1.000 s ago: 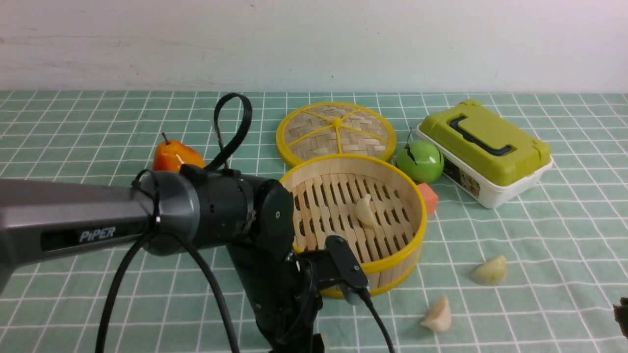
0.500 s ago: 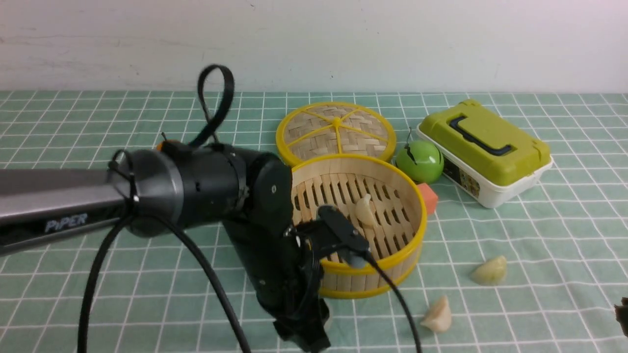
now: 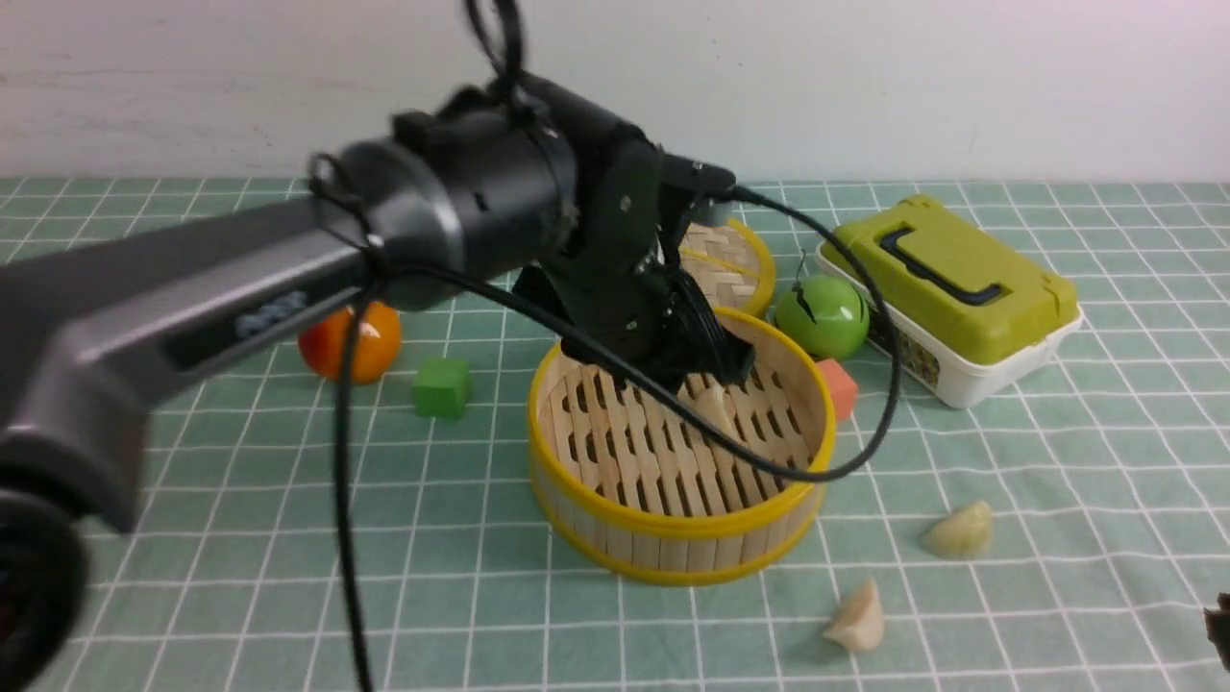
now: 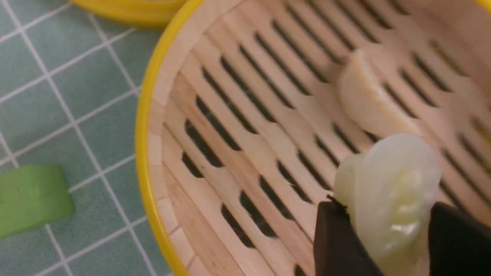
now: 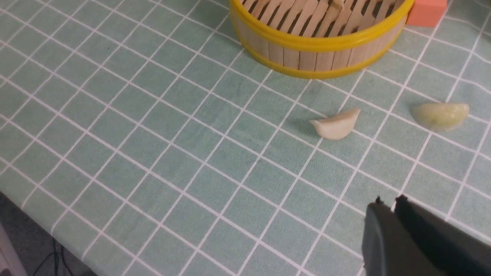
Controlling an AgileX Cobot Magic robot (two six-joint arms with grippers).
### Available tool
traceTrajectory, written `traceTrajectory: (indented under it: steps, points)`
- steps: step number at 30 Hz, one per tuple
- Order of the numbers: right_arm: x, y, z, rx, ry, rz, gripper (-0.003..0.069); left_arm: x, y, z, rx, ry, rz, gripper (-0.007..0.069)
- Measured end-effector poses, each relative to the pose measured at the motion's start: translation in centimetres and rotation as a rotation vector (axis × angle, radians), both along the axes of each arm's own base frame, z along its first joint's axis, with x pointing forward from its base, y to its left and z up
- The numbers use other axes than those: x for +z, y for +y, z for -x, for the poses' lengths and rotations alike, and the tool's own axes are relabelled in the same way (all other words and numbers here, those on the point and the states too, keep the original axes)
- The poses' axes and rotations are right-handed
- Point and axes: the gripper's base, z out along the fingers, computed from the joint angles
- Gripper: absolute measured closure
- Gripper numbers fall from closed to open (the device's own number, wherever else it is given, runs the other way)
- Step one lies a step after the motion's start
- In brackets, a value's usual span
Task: Put the dumplings into the steamer on the table with the blue tablecloth.
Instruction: 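Place the dumpling into the bamboo steamer basket with the left gripper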
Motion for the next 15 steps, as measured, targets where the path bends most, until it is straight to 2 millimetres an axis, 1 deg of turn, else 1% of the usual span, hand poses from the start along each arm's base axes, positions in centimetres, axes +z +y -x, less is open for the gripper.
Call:
traceTrajectory:
  steps: [1, 3, 4, 5, 7, 9, 11, 12, 13, 15]
  points:
    - [-0.1, 0.0, 0.2, 0.008, 0.019, 0.009, 0.0617, -1.7, -0.4, -1.0, 0.041, 0.027, -0.042, 0.0346]
    - [-0.3, -0.1, 0.3, 0.013, 0.035, 0.029, 0.0617, -3.8, -0.8, -2.0, 0.078, 0.061, -0.088, 0.0346]
    - [-0.4, -0.2, 0.3, 0.013, 0.04, 0.037, 0.0617, -4.1, -0.9, -2.2, 0.084, 0.067, -0.095, 0.0346]
    - [-0.5, -0.2, 0.2, 0.013, 0.05, 0.052, 0.0617, -4.9, -1.2, -2.7, 0.098, 0.081, -0.108, 0.0346]
    - [-0.7, -0.2, -0.2, 0.014, 0.071, 0.072, 0.0617, -5.5, -1.6, -3.3, 0.109, 0.091, -0.113, 0.0335]
    - [-1.0, -0.1, -0.9, 0.014, 0.1, 0.084, 0.0617, -5.7, -1.9, -3.5, 0.117, 0.101, -0.106, 0.0287]
    - [-1.4, 0.1, -1.7, 0.016, 0.141, 0.095, 0.0615, -5.4, -1.9, -3.5, 0.122, 0.112, -0.109, 0.021]
    - [-1.6, 0.2, -2.0, 0.017, 0.156, 0.101, 0.0615, -5.1, -1.8, -3.4, 0.119, 0.116, -0.115, 0.0183]
    - [-1.6, 0.2, -2.1, 0.019, 0.157, 0.101, 0.0615, -5.1, -1.8, -3.4, 0.118, 0.119, -0.119, 0.0177]
    - [-1.5, 0.8, -3.3, 0.045, 0.179, 0.137, 0.0608, -3.6, -1.3, -2.9, 0.089, 0.134, -0.154, 0.0115]
